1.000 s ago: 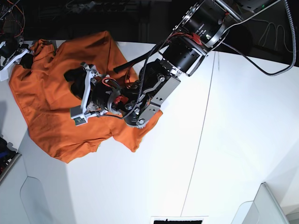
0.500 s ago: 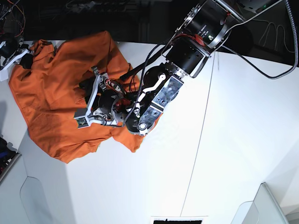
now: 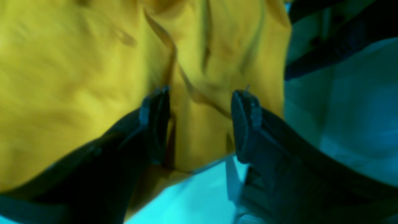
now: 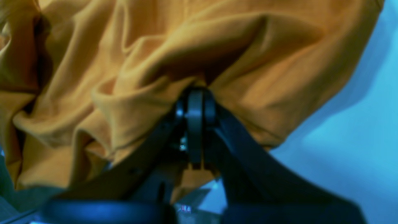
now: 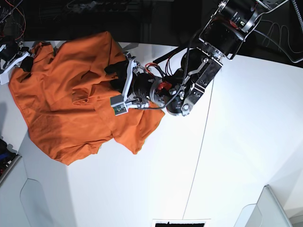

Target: Layout the t-shirt on the table in an organized manner, then fold the t-shirt properly

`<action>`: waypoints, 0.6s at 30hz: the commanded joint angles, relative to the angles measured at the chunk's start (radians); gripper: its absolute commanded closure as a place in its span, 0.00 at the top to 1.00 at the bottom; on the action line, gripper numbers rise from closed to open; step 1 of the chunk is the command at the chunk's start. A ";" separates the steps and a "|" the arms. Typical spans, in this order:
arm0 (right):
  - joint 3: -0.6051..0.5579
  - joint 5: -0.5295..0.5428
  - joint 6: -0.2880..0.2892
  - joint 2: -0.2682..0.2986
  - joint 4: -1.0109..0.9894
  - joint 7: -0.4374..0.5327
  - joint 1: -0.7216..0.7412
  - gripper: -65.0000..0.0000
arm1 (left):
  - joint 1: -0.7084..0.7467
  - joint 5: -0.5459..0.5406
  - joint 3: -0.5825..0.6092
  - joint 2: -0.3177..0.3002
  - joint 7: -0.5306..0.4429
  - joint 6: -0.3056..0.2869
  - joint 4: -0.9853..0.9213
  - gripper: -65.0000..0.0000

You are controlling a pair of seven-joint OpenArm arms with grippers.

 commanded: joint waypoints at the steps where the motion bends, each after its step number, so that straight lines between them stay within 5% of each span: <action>1: 0.004 -0.011 -0.002 0.015 0.007 -0.008 0.007 0.00 | 0.008 -0.026 0.001 0.015 -0.025 -0.013 0.018 0.52; 8: 0.004 -0.012 -0.001 0.015 0.007 -0.017 0.007 0.00 | 0.069 0.100 0.000 0.039 -0.164 -0.013 0.018 0.52; 18: 0.004 -0.011 -0.002 0.015 0.007 -0.026 0.007 0.00 | 0.066 0.177 0.076 0.219 -0.167 -0.013 0.018 0.52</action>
